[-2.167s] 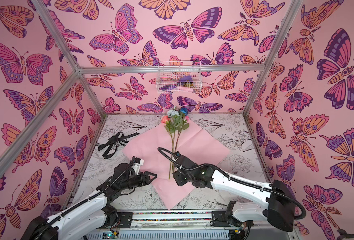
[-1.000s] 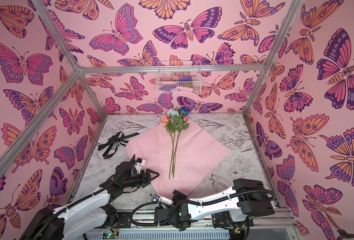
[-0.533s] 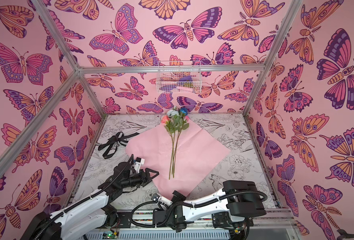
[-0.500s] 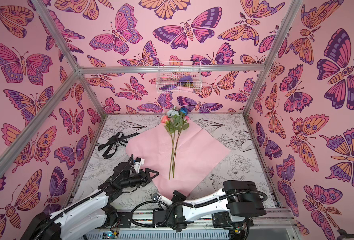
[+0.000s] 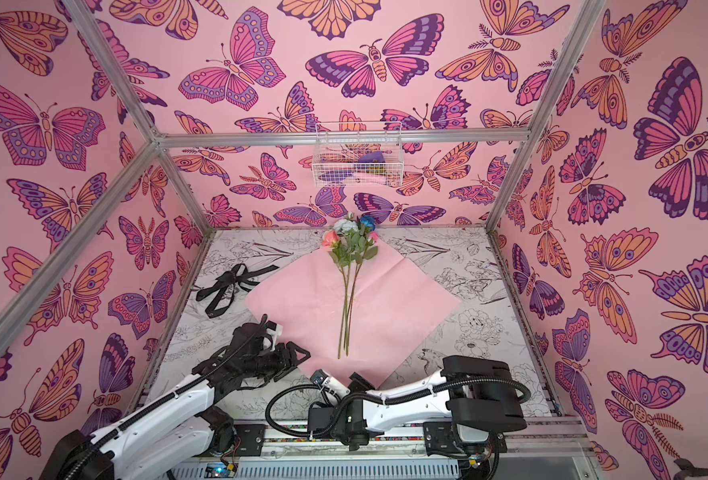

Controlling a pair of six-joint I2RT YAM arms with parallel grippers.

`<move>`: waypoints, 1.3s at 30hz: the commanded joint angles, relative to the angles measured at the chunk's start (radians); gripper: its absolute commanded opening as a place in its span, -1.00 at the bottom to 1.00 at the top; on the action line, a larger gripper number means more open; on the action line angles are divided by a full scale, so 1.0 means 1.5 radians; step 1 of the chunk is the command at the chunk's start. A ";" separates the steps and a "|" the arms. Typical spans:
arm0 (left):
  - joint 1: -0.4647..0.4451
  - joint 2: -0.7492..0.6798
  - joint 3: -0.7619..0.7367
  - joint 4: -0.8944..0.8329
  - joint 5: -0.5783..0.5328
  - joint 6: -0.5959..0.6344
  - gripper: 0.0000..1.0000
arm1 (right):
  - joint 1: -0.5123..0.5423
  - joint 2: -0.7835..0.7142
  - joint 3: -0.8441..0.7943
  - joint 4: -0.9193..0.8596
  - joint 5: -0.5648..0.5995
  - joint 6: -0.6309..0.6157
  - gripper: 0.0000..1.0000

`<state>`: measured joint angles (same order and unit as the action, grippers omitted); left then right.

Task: Tie the bouquet of fake flowers

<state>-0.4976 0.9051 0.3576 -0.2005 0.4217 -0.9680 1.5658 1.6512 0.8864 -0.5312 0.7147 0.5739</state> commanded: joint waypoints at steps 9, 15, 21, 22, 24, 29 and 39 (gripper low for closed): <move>0.003 -0.006 0.123 -0.241 -0.105 0.186 0.05 | -0.053 -0.030 0.019 -0.028 0.001 -0.041 0.64; 0.004 -0.034 0.200 -0.352 -0.132 0.249 0.09 | -0.081 -0.048 0.016 -0.027 -0.004 -0.066 0.72; 0.003 -0.052 0.155 -0.239 -0.059 0.350 0.37 | -0.116 -0.048 0.020 -0.014 -0.015 -0.088 0.73; 0.003 -0.061 0.129 -0.190 -0.033 0.367 0.39 | -0.122 -0.058 0.017 -0.007 -0.020 -0.093 0.73; 0.002 -0.082 0.080 -0.087 0.003 0.382 0.40 | -0.134 -0.079 0.009 0.009 -0.035 -0.102 0.73; 0.001 -0.130 -0.012 0.143 -0.005 0.393 0.49 | -0.163 -0.120 -0.020 0.047 -0.087 -0.122 0.73; 0.001 -0.045 -0.047 0.251 -0.110 0.319 0.49 | -0.221 -0.139 -0.032 0.102 -0.232 -0.172 -0.03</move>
<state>-0.4976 0.8120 0.2962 0.0868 0.3042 -0.4446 1.2575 1.4528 0.8383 -0.4156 0.4587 0.3542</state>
